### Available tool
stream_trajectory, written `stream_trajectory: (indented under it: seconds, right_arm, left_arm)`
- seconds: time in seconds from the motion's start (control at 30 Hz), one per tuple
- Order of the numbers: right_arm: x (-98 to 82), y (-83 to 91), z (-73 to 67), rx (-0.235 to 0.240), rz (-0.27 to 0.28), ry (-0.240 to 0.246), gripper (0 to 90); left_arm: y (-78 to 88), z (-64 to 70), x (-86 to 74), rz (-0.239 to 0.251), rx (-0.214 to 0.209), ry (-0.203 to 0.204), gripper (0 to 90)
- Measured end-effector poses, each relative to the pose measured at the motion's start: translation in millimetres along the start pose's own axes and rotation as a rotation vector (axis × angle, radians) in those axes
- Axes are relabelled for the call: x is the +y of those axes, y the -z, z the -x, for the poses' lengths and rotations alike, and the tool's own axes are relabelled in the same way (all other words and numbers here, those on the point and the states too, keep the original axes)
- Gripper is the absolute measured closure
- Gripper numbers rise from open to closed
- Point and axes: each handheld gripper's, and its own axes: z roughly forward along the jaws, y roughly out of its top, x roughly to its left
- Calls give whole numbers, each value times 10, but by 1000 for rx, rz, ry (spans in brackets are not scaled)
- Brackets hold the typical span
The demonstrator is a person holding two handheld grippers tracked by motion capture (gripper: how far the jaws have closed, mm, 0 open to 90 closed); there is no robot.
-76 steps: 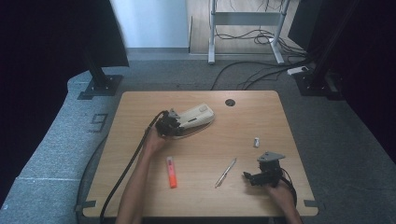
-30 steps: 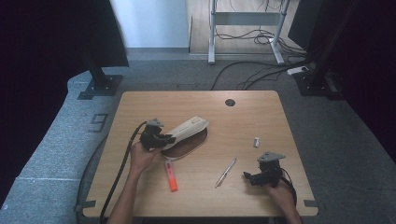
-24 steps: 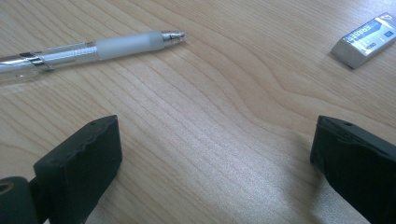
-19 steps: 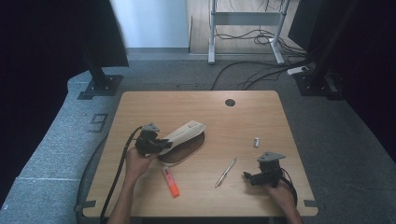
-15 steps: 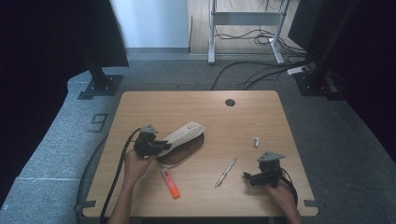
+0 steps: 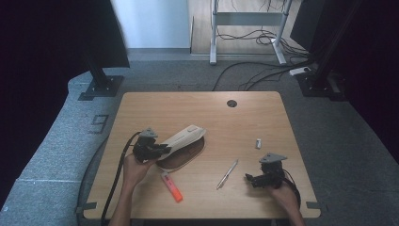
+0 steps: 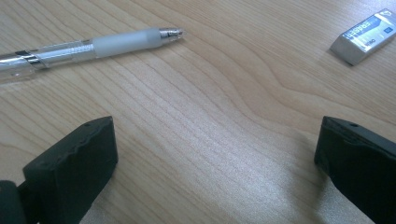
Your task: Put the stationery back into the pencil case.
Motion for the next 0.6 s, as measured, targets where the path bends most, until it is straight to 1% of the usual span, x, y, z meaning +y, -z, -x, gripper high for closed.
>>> stream_trajectory:
  seconds: [0.13, 0.37, 0.47, 0.6]
  right_arm:
    - [8, -2, 1, -2, -5, -1, 0]
    - [50, -3, 19, 5, -40, 4, 0]
    - [75, 5, 50, -3, -63, -12, 5]
    - [82, 22, 92, 4, -62, -34, 11]
  left_arm:
    - [0, 3, -2, 0, 2, -5, 778]
    - [-5, 7, -23, 3, -4, -4, 776]
    - [3, 0, -31, 7, -10, -4, 776]
    - [6, -2, -37, 10, -13, -4, 776]
